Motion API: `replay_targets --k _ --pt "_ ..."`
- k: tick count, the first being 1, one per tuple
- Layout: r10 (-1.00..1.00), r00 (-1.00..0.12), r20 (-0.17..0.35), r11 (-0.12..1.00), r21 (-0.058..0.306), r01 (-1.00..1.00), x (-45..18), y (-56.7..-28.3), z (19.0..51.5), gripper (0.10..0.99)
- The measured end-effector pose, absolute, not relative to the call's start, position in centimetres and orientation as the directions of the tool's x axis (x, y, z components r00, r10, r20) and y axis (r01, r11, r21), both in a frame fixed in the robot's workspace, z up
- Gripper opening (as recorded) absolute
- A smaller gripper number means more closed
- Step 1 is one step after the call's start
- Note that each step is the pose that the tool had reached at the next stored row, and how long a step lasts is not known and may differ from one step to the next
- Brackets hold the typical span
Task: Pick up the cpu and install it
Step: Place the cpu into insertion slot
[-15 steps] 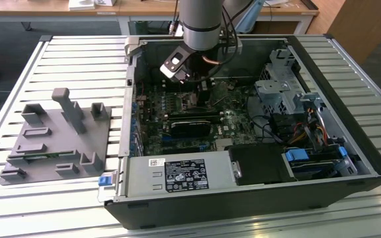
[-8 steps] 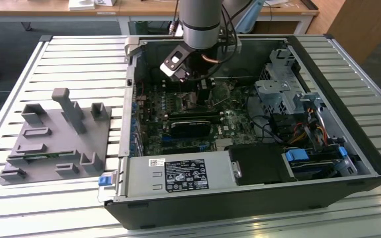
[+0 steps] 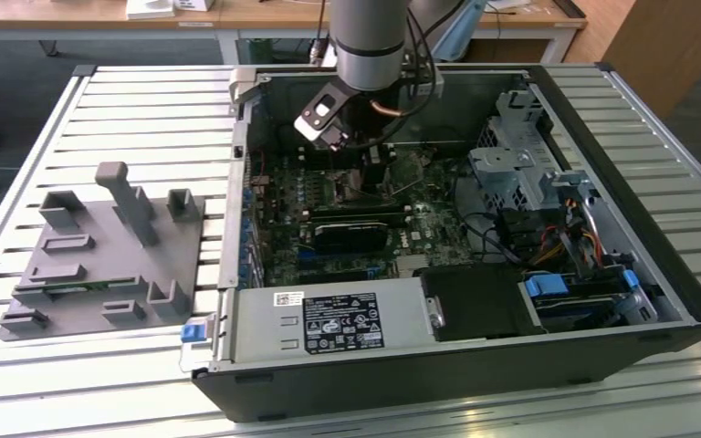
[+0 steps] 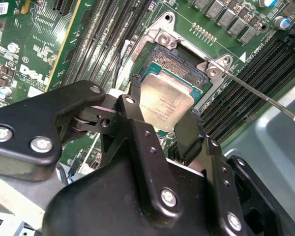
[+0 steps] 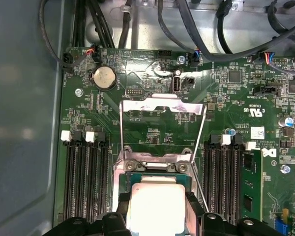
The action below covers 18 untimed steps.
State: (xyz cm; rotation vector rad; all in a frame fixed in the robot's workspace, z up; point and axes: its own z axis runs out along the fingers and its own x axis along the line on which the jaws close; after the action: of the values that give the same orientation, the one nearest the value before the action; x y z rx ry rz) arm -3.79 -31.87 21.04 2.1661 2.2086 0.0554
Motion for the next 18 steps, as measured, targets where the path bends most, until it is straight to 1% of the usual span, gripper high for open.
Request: replay_targets --k 18 --pt "1.000 -0.008 -0.009 0.009 0.059 0.998 -4.10 -31.70 20.24 0.525"
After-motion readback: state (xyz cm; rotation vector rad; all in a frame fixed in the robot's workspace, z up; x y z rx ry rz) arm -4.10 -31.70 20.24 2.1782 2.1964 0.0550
